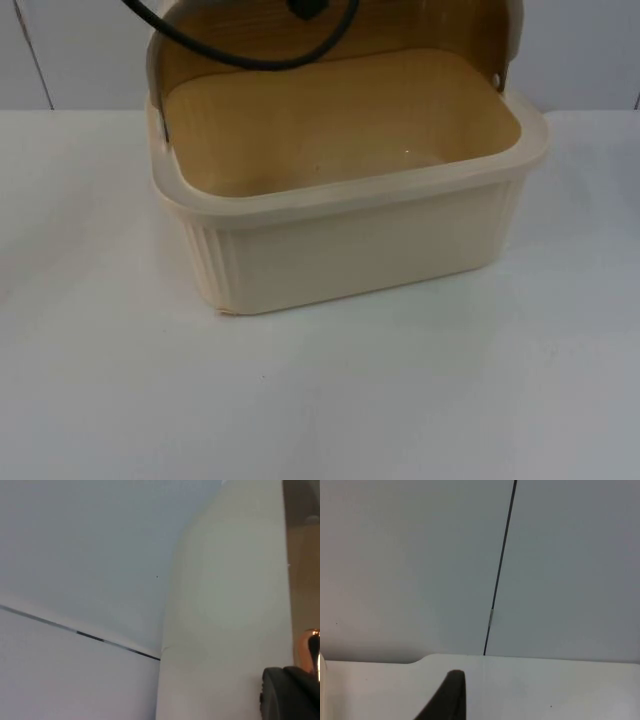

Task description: Open the box lid with the left hand, place the block into the box with the right hand, then close the box lid with the left hand.

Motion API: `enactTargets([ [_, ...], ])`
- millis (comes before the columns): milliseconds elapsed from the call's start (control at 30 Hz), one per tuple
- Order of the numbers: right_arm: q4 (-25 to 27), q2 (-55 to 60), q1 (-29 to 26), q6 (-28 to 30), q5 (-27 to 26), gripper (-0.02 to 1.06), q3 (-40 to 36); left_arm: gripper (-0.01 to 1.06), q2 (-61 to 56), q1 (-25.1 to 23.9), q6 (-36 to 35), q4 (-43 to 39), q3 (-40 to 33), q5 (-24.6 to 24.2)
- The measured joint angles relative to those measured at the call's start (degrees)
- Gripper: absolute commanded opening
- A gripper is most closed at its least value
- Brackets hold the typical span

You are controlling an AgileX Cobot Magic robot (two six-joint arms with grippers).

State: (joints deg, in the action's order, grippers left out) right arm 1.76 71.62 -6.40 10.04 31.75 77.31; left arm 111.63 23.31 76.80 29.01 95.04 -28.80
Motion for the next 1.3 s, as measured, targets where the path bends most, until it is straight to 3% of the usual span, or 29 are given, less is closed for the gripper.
enactTargets([
  [567,0.00,0.00,0.00,-0.24,0.00,1.05,0.00,0.00,-1.30,2.00,-15.71,-7.87,-0.36,-3.78],
  [800,0.00,0.00,0.00,-0.24,0.00,1.05,0.00,0.00,-1.40,5.09,-20.81,-10.36,-0.92,-5.27],
  [900,0.00,0.00,0.00,-0.24,0.00,1.05,0.00,0.00,-2.05,6.03,-22.80,-11.83,-3.10,-3.92],
  [1300,0.00,0.00,0.00,-1.38,0.10,1.05,0.00,0.00,-7.20,10.27,-24.81,-12.98,-23.78,7.36],
])
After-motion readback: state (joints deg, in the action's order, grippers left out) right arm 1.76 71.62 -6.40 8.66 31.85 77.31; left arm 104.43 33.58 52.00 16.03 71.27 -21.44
